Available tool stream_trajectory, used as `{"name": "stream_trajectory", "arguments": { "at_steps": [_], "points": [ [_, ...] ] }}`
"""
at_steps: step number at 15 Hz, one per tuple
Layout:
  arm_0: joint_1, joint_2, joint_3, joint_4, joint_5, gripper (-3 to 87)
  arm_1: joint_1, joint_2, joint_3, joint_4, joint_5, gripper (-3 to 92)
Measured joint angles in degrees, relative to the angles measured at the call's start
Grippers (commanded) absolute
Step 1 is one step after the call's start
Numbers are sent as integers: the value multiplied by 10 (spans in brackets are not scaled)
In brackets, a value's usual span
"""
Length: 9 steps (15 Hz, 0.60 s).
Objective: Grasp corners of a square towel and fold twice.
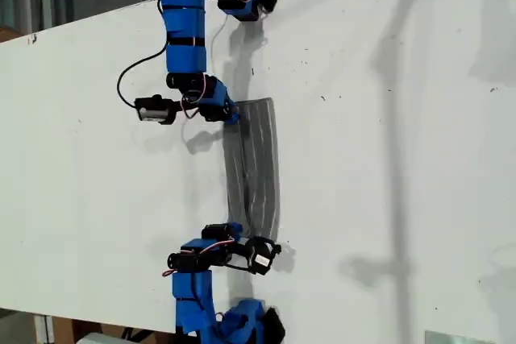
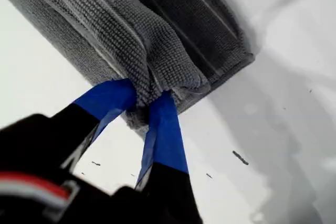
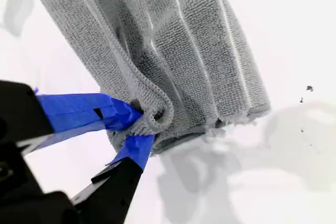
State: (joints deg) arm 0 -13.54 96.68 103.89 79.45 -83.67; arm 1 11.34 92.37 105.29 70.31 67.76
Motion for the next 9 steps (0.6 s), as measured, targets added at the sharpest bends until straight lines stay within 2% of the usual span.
{"name": "stream_trajectory", "arguments": {
  "at_steps": [3,6,9],
  "points": [
    [-53,-31,3,-15,34,-3,26,-41,1,-20,-13,-1],
    [-51,-33,-5,-12,32,-3,25,-34,1,-14,-13,-1],
    [-23,-31,-39,24,20,-3,7,16,3,20,-13,-1]
  ]
}}
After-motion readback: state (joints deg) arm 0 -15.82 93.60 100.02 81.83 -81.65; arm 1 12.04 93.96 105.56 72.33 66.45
